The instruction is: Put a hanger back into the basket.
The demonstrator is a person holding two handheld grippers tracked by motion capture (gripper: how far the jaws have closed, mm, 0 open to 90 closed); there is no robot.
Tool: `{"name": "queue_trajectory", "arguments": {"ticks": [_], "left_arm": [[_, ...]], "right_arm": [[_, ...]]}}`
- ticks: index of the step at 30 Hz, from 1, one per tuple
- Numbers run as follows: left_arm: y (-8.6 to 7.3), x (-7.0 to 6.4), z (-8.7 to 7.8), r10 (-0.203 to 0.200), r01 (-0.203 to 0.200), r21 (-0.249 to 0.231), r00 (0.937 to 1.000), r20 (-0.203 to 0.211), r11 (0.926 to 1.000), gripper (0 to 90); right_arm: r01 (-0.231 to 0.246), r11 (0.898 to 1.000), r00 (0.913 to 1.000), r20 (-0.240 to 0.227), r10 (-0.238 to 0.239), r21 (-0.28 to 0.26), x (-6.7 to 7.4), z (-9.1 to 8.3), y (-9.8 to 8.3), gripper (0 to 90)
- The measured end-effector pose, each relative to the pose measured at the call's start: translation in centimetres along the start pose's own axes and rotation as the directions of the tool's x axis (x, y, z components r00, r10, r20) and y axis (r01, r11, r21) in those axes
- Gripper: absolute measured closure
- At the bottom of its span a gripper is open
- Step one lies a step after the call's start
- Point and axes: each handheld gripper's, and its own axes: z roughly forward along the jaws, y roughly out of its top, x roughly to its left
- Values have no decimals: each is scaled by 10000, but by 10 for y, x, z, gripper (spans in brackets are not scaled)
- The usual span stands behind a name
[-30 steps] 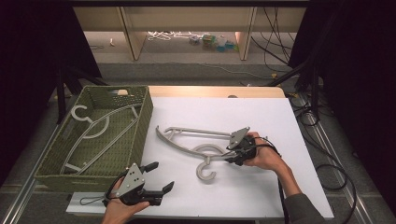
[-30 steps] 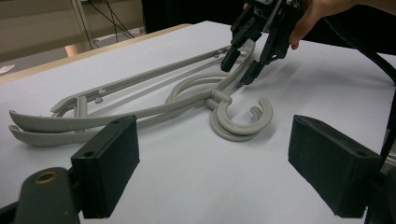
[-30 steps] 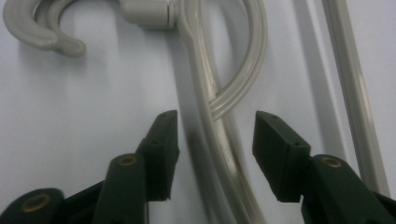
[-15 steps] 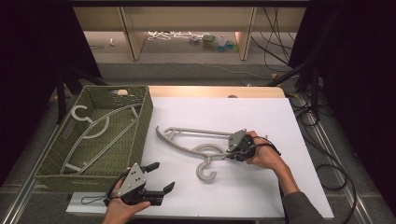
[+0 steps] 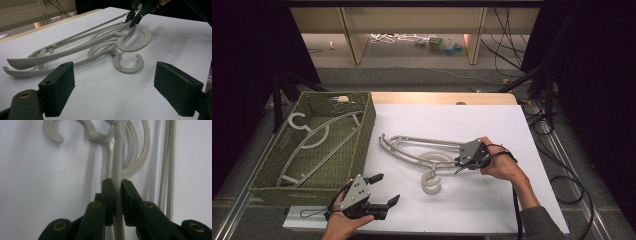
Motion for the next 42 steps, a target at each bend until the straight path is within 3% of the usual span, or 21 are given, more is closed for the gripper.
{"name": "queue_trajectory", "arguments": {"ticks": [6, 9, 10, 11, 15, 17, 22, 23, 27, 28, 30, 31, 32, 38, 39, 40, 41, 42], "left_arm": [[1, 2, 0, 174, -174, 2, 9998, -126, 9998, 170], [4, 2, 2, 275, -275, 2, 9991, -311, 9996, 175], [5, 1, 4, 264, -264, -6, 9990, -349, 9997, 175], [7, 3, 6, 602, -609, -193, 9976, -351, 9980, 176], [14, -2, 11, 1136, -1145, -120, 9917, -608, 9934, 191], [18, -4, 16, 1380, -1386, -62, 9887, -580, 9903, 205], [23, -6, 36, 1793, -1781, 373, 9832, -326, 9833, 212], [24, -7, 39, 1735, -1721, 420, 9843, -317, 9842, 212], [28, -10, 50, 1825, -1812, 591, 9830, -183, 9817, 219], [29, -10, 52, 2043, -2030, 644, 9788, -147, 9771, 223], [31, -12, 56, 2053, -2049, 662, 9787, -3, 9765, 235], [34, -9, 59, 2691, -2697, 708, 9629, 191, 9603, 236], [38, -5, 62, 3483, -3511, 759, 9361, 480, 9332, 245], [40, -7, 76, 3973, -4039, 1215, 9146, 752, 9067, 352], [41, -6, 78, 4254, -4331, 1365, 9012, 828, 8910, 355], [40, -7, 81, 4245, -4316, 1337, 9020, 792, 8921, 374], [41, -7, 82, 4353, -4415, 1341, 8972, 745, 8872, 385], [40, -7, 84, 4261, -4324, 1332, 9016, 746, 8918, 394]], "right_arm": [[96, 9998, 10000, 10, -96, -144, 6, -17, 1, 821], [361, 9981, 9993, 33, -360, -501, 9, -26, 1, 822], [659, 9950, 9978, 36, -659, -746, 9, -29, 2, 822], [570, 9949, 9983, -91, -579, -836, 11, -35, 2, 822], [622, 9918, 9976, -227, -651, -1117, 16, -43, 4, 822], [839, 9879, 9953, -381, -896, -1305, 18, -43, 5, 822], [752, 9892, 9962, -346, -801, -1255, 23, -45, 7, 822], [923, 9866, 9938, -501, -997, -1343, 22, -44, 7, 822], [904, 9867, 9936, -551, -986, -1350, 25, -44, 6, 822], [964, 9857, 9929, -561, -1049, -1384, 25, -44, 6, 822], [1020, 9851, 9916, -651, -1118, -1383, 26, -44, 6, 822], [985, 9850, 9914, -718, -1095, -1419, 27, -44, 6, 823], [958, 9856, 9918, -706, -1064, -1390, 27, -44, 6, 822], [1030, 9818, 9900, -788, -1166, -1594, 28, -47, 7, 822], [1018, 9815, 9899, -813, -1162, -1624, 28, -47, 8, 823], [1053, 9804, 9892, -840, -1205, -1664, 28, -47, 8, 822], [1047, 9806, 9892, -845, -1199, -1659, 29, -47, 9, 822], [1016, 9817, 9895, -851, -1164, -1610, 29, -48, 9, 823]]}}
